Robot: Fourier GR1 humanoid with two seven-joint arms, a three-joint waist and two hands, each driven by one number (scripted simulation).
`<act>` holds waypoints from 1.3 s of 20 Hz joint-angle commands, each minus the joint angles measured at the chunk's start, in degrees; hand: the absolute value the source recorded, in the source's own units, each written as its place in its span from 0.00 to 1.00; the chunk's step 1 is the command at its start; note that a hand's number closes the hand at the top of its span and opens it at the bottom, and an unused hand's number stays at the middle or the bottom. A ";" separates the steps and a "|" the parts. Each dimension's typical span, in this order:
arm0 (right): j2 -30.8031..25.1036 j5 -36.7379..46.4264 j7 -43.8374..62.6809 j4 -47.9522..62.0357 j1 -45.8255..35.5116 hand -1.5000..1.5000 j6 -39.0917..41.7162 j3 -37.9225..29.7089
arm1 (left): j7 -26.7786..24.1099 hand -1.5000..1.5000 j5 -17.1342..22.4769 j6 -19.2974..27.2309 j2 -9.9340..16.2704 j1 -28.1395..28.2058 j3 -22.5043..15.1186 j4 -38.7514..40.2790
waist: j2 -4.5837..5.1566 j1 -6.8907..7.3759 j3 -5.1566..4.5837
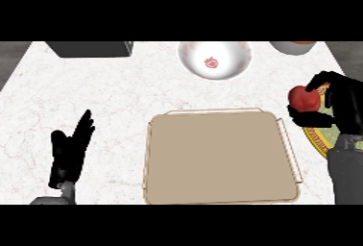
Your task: Pick the bell pepper from the tray and place it in the plate
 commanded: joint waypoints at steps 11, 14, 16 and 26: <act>-9.20 -7.31 2.28 3.70 1.13 1.00 -1.77 -13.76 | 0.63 0.50 -1.54 -1.90 -0.88 0.68 0.67 -2.02 | 0.45 1.37 0.07; -12.73 -9.46 0.97 10.81 -1.41 1.00 -0.56 -16.08 | 2.54 0.50 -2.47 -0.97 -2.29 -3.46 0.20 -0.06 | 0.51 1.35 0.08; -13.38 -7.37 0.37 16.71 -3.55 1.00 -3.82 -14.71 | -0.12 0.50 -0.68 -3.25 -0.46 -3.23 3.40 2.63 | 0.56 1.53 0.07; -21.71 -12.45 -11.18 37.18 -3.13 1.00 2.38 -17.38 | 1.26 0.50 -1.59 -3.64 -0.85 -3.46 2.91 1.37 | 0.61 1.60 0.11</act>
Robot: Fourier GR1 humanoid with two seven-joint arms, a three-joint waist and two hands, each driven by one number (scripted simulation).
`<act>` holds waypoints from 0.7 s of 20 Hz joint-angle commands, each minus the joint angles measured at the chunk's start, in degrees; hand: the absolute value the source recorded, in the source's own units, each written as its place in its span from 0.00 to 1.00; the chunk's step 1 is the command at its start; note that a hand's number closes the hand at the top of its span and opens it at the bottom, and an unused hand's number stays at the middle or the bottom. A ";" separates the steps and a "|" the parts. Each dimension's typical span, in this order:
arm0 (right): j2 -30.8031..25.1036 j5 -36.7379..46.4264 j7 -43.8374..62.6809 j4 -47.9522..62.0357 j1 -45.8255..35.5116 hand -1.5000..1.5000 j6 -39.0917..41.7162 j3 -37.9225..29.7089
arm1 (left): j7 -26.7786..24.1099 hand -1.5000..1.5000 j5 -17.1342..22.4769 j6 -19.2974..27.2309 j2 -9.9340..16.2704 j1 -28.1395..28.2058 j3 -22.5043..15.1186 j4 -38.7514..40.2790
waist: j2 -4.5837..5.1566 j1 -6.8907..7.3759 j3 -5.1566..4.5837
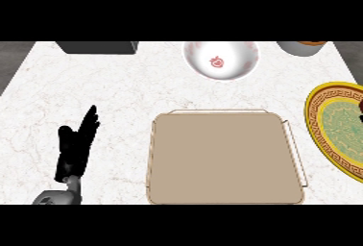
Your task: Pick the bell pepper from the tray and place it in the plate
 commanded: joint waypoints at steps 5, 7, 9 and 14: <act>-4.44 -2.17 -8.13 20.37 -2.05 0.00 5.57 -0.39 | 1.35 0.50 -0.86 0.71 -1.26 -0.79 -0.53 -0.22 | 0.17 0.41 0.07; -7.20 -1.78 -9.77 24.24 -3.86 0.00 8.04 0.40 | 1.82 0.50 0.12 -0.65 0.03 -2.79 1.02 0.28 | 0.12 0.31 0.05; -6.59 -2.64 -14.82 24.56 -4.03 0.00 7.94 1.59 | -1.51 0.50 -0.29 -0.67 -0.79 1.21 0.36 0.04 | 0.01 0.25 0.03; -3.84 -12.43 -25.23 20.28 -3.47 0.00 8.43 -4.70 | -2.80 0.50 0.70 -1.45 0.40 1.65 2.19 1.30 | -0.23 -0.84 0.02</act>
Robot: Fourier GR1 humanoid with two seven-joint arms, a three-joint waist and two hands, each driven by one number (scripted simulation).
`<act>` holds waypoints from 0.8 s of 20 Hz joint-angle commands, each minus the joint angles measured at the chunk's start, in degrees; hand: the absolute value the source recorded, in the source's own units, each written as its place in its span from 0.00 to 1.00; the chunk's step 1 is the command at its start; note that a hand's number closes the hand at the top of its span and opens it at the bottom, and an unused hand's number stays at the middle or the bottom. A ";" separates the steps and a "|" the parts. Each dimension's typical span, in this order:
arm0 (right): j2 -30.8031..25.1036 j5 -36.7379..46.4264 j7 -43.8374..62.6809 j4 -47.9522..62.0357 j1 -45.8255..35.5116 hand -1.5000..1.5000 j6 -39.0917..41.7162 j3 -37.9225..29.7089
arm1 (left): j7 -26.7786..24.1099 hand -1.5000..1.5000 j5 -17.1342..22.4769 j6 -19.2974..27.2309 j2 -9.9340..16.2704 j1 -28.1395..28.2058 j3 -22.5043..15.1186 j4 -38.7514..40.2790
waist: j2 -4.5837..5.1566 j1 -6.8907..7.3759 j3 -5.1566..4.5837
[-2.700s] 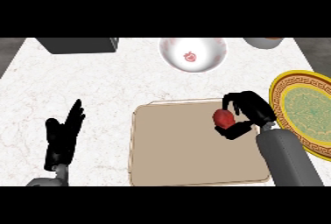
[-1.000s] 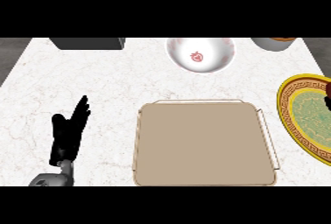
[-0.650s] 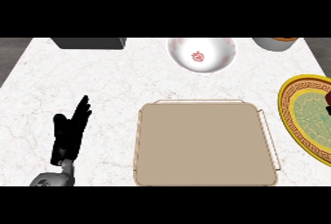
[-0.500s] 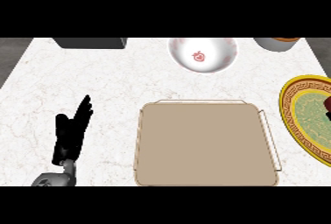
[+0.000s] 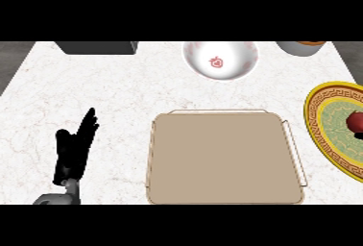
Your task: Pick the bell pepper from the tray and place it in the plate
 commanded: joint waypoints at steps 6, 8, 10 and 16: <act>1.60 -20.61 -10.16 2.07 -2.19 0.00 3.39 -17.11 | -1.03 0.50 -0.73 0.19 -0.28 2.31 -0.51 -0.52 | -0.15 -0.59 0.05; -1.29 -23.49 -12.32 3.45 0.16 0.00 9.23 -18.67 | -1.43 0.50 -1.44 1.17 -0.95 -0.80 -0.01 2.86 | -0.05 -1.05 0.00; -2.64 -25.23 -11.73 4.51 0.51 0.00 12.59 -18.63 | -2.28 0.50 -0.33 0.14 -1.37 1.16 -0.08 1.64 | -0.08 -0.46 -0.02; -4.98 -26.94 -19.31 12.71 1.97 0.00 13.17 -16.41 | 3.99 0.50 0.96 -1.81 0.93 -1.94 2.24 -1.62 | 0.09 0.17 0.04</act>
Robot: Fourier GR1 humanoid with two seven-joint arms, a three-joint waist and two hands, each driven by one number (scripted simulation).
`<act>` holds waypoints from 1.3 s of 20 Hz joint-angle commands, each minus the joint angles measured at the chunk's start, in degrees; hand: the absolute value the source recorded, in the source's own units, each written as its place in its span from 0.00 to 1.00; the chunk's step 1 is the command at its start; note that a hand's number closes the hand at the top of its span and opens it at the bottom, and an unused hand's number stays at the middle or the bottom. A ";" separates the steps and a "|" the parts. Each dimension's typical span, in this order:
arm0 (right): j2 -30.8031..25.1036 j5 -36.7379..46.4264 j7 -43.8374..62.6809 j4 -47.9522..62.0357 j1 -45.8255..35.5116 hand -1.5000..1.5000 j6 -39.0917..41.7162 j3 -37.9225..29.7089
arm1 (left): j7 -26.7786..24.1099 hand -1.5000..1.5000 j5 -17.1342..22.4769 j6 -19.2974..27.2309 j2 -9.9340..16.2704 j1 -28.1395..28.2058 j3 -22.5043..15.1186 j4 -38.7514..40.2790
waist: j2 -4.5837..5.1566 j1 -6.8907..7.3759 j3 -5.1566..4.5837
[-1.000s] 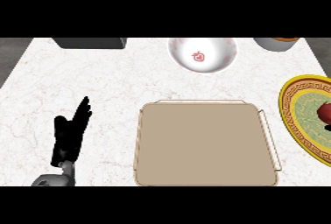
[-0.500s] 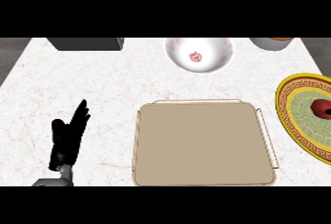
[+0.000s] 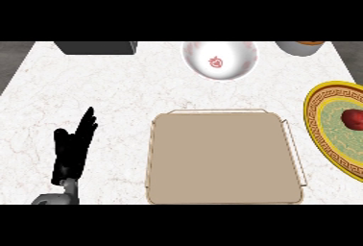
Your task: Pick the bell pepper from the tray and place it in the plate
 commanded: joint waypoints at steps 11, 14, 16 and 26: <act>-2.41 -3.38 -10.18 8.26 2.14 0.00 -3.02 6.13 | -2.18 0.50 -1.27 -0.67 -1.59 0.48 0.55 1.40 | 0.09 0.37 0.01; -2.99 -4.35 -7.35 6.92 2.60 0.00 -3.22 6.94 | 3.79 0.50 -1.26 -1.35 0.06 -1.83 1.28 -1.51 | -0.02 0.14 -0.01; -2.84 -2.32 -9.64 11.82 -0.68 0.00 -8.98 7.86 | 0.37 0.50 -1.86 -0.50 -1.86 0.14 0.10 -1.00 | 0.19 0.76 0.06; -6.91 -4.26 -12.72 16.74 1.12 0.00 -10.14 8.70 | -3.84 0.50 -2.22 -1.09 -2.82 0.84 0.56 2.49 | 0.30 0.71 0.09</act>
